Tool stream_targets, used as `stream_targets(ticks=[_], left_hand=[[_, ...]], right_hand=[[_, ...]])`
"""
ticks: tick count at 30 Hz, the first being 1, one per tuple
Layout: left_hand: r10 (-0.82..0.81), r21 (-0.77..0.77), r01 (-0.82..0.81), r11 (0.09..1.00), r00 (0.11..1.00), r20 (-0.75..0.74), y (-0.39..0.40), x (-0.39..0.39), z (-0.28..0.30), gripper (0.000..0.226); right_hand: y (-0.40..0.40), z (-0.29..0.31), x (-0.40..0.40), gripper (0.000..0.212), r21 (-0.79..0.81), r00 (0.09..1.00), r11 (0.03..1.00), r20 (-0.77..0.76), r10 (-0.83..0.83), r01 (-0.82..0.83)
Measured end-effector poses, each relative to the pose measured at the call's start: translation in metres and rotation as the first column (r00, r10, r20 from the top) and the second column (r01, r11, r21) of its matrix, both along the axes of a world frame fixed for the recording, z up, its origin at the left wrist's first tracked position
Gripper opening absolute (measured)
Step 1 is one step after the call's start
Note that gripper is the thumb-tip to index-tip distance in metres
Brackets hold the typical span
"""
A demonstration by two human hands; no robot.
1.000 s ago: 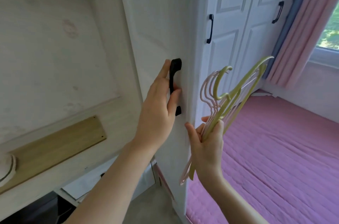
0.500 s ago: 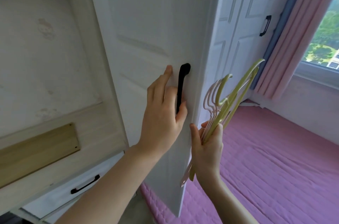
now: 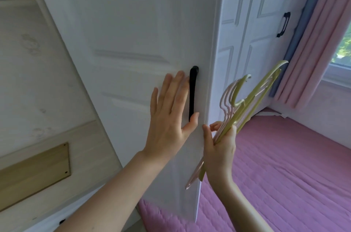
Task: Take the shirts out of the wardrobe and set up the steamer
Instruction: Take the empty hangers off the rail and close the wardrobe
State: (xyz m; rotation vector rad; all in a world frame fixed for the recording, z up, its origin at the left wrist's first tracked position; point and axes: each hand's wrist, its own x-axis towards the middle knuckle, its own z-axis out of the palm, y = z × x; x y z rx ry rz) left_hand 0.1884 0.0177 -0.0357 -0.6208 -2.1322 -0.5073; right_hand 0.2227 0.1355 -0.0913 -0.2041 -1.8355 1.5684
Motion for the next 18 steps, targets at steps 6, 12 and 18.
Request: stream_targets(ticks=[6, 12, 18], left_hand=[[0.072, -0.119, -0.071, 0.99, 0.997, 0.004, 0.019, -0.044, 0.005, 0.076], [0.146, -0.334, -0.156, 0.93, 0.988, -0.054, 0.013, -0.098, 0.005, 0.067], [0.209, -0.51, -0.287, 0.811, 0.956, -0.206, -0.005, -0.15, 0.009, 0.063]], right_hand=[[0.009, -0.005, -0.053, 0.021, -0.014, 0.999, 1.0, -0.038, -0.017, 0.016], [0.011, -0.005, -0.113, 0.036, -0.141, 0.999, 0.99, -0.042, 0.022, -0.027], [0.011, -0.002, -0.171, 0.04, -0.136, 0.998, 0.989, -0.005, 0.06, -0.06]])
